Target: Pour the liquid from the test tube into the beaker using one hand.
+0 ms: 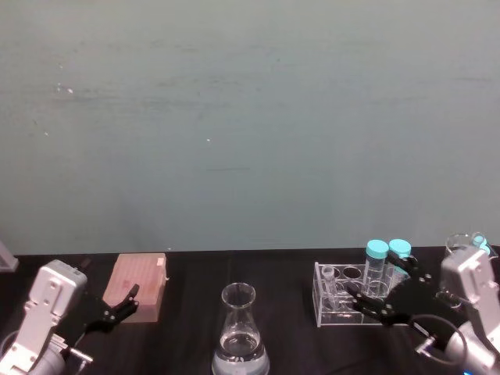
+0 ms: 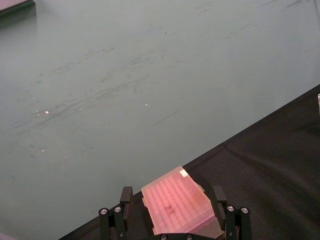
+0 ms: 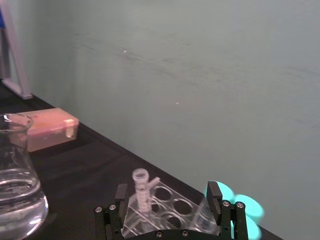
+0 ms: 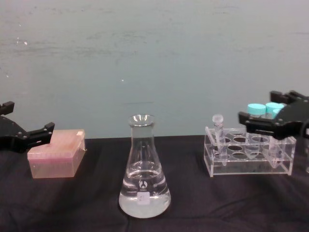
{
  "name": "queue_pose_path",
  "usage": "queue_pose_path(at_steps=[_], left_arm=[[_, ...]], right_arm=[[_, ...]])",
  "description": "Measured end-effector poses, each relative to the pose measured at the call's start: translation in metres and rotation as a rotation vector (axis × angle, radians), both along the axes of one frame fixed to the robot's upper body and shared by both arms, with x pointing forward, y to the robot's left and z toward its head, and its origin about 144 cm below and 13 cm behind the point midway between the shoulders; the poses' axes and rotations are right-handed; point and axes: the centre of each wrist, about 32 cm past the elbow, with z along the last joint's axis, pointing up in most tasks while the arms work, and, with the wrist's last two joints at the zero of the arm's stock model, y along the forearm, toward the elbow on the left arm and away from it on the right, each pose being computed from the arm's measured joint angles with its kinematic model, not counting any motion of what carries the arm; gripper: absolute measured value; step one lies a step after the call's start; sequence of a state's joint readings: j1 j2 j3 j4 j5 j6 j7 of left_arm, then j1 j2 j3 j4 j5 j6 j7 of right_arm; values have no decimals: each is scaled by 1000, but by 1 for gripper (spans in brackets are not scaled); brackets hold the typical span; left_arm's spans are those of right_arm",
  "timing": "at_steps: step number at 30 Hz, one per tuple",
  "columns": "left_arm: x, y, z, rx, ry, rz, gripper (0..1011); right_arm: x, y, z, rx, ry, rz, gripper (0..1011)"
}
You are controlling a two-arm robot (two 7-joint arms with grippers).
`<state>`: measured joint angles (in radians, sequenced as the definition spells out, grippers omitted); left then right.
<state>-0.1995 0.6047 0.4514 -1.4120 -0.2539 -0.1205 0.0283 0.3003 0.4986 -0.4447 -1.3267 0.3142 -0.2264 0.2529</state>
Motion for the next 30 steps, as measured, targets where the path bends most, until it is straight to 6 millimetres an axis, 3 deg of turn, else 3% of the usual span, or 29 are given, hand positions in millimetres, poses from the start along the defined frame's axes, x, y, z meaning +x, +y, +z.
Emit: queue_pose_path(at_steps=[13,30], left_arm=[[0,0,0,0,0,0,1000],[0,0,0,0,0,0,1000]], right_arm=[[40,24,11,-75,56,88,1002],[53,38,14,-164,99,77,1000]])
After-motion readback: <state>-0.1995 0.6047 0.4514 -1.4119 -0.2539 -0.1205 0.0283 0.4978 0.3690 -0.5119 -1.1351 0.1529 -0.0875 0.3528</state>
